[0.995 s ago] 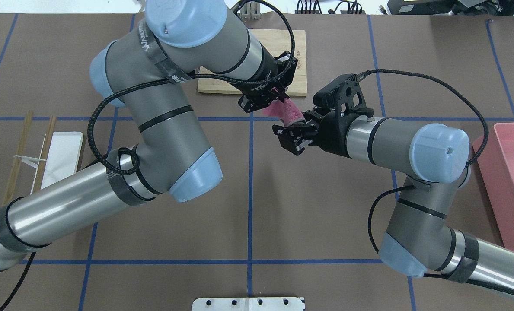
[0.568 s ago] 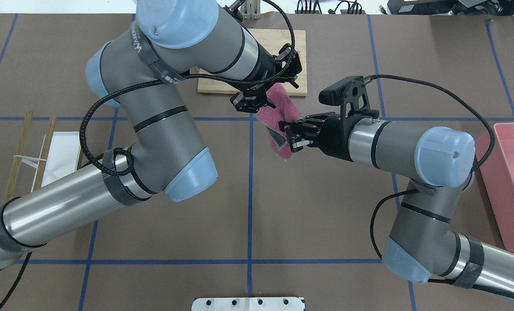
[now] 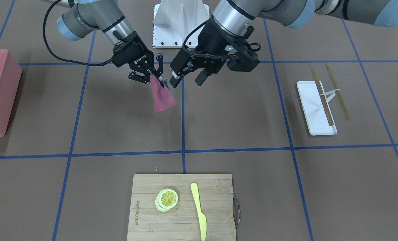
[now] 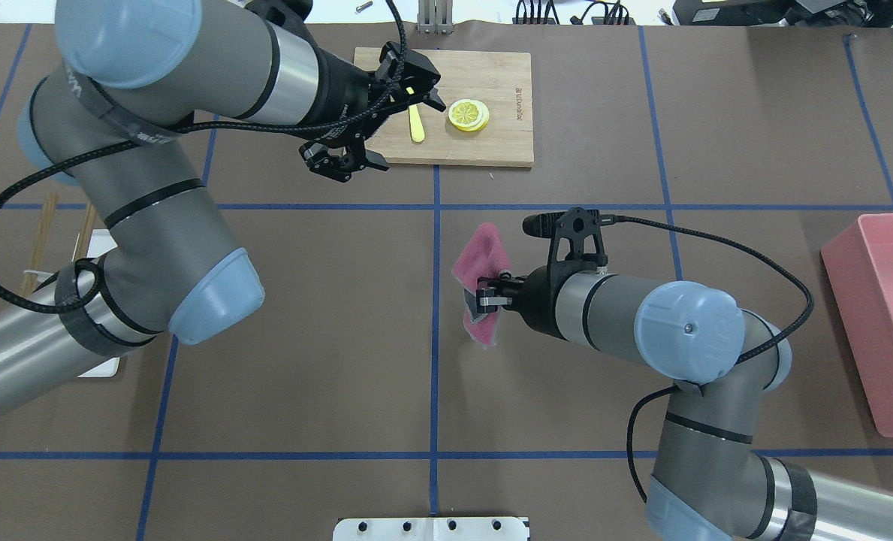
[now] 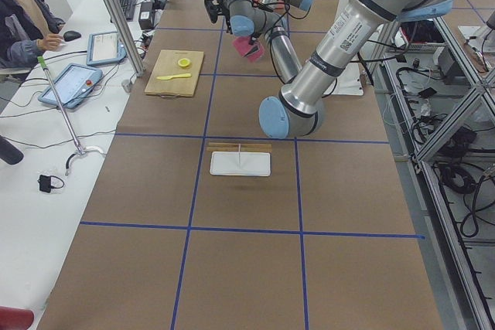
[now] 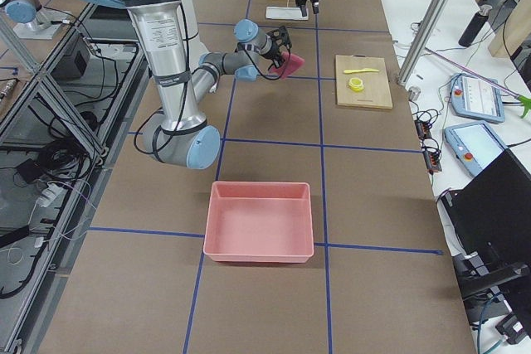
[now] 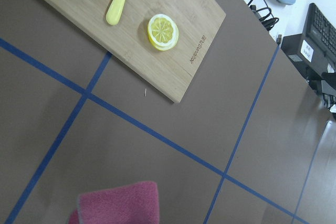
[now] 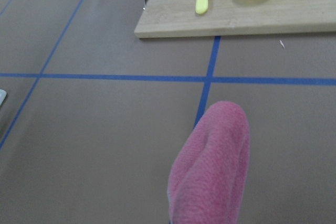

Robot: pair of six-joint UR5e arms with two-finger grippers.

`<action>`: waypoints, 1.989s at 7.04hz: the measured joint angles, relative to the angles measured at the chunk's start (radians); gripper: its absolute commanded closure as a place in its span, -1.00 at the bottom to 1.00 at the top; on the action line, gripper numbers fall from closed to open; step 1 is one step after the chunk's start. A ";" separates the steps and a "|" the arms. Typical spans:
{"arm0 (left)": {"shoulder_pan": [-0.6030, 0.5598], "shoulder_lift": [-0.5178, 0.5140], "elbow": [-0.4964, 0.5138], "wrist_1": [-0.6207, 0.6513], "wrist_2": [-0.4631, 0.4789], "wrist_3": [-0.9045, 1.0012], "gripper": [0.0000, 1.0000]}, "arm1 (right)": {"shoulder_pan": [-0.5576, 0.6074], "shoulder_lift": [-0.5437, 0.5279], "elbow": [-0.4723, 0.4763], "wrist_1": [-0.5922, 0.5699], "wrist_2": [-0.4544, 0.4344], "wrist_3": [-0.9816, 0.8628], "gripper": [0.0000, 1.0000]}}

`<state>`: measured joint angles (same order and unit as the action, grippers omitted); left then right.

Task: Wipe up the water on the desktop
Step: 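Release the cloth from the left gripper while the right gripper lowers it to the table, then wipe the table with the pink cloth in the right gripper while the left arm withdraws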

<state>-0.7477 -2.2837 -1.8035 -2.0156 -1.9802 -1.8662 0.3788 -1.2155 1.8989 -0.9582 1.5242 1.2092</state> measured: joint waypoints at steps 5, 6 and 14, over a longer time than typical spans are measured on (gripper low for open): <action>-0.012 0.043 -0.009 -0.055 -0.002 0.000 -0.95 | 0.069 -0.185 0.159 -0.408 0.161 -0.036 1.00; -0.012 0.044 -0.009 -0.054 -0.002 -0.001 -0.95 | 0.113 -0.279 0.192 -0.423 0.201 -0.093 1.00; -0.158 0.296 -0.096 -0.052 -0.096 0.342 -0.94 | -0.006 0.195 -0.069 -0.671 0.184 0.132 1.00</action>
<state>-0.9058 -1.9880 -1.8990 -2.0676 -2.0765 -1.5240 0.3724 -1.0206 1.8299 -1.6288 1.7079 1.3413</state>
